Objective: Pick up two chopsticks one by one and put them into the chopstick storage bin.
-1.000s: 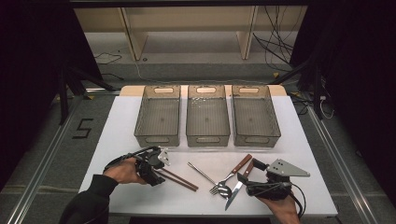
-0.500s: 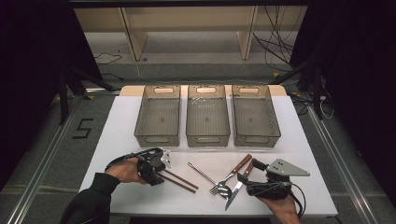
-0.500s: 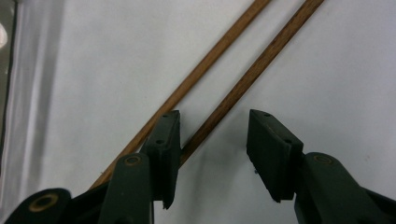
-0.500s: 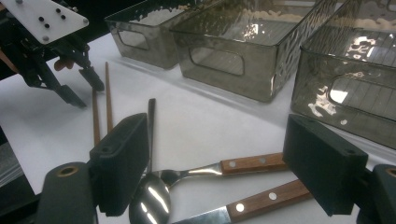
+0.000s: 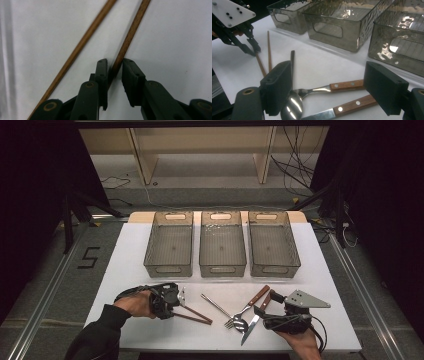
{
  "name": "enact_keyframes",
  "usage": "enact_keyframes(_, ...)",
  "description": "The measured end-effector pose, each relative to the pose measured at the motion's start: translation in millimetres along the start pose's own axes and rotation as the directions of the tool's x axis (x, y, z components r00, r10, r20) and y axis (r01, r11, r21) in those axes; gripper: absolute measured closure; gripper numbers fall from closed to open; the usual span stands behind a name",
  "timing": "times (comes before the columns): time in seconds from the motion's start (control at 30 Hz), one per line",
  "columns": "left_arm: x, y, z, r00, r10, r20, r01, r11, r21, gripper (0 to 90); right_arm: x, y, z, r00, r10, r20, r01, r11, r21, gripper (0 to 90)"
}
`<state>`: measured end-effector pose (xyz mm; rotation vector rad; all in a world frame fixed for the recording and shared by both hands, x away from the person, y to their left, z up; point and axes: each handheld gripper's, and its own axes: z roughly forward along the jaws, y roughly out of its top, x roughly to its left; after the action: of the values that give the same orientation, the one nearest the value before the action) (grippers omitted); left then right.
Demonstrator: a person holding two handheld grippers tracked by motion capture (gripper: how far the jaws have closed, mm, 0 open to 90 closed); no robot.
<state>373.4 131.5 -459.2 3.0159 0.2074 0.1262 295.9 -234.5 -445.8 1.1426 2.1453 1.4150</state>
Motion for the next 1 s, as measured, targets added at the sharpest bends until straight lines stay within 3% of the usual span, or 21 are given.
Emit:
enact_keyframes(0.2,-2.0,-0.3,-0.2,0.9987,0.05,-0.001,-0.05,0.9987,-0.001,77.9,-1.0,-0.3,0.5,1.0,-0.004,0.002,0.004,1.0,0.001,23.8)
enact_keyframes(0.6,-3.7,-2.8,-0.7,0.9939,0.11,0.013,-0.11,0.9938,-0.018,83.6,-1.3,-0.3,1.0,1.0,-0.002,0.003,0.002,1.0,0.008,23.8)
enact_keyframes(0.83,-2.5,-4.7,-1.2,0.995,0.098,0.02,-0.098,0.9948,-0.029,84.3,-1.5,-0.3,0.8,1.0,0.0,0.004,0.0,1.0,0.011,23.8)
enact_keyframes(1.0,-0.1,-7.6,-6.6,0.998,0.063,0.011,-0.062,0.997,-0.045,84.3,-1.7,-0.3,1.0,1.0,-0.001,0.005,0.001,1.0,0.012,23.8)
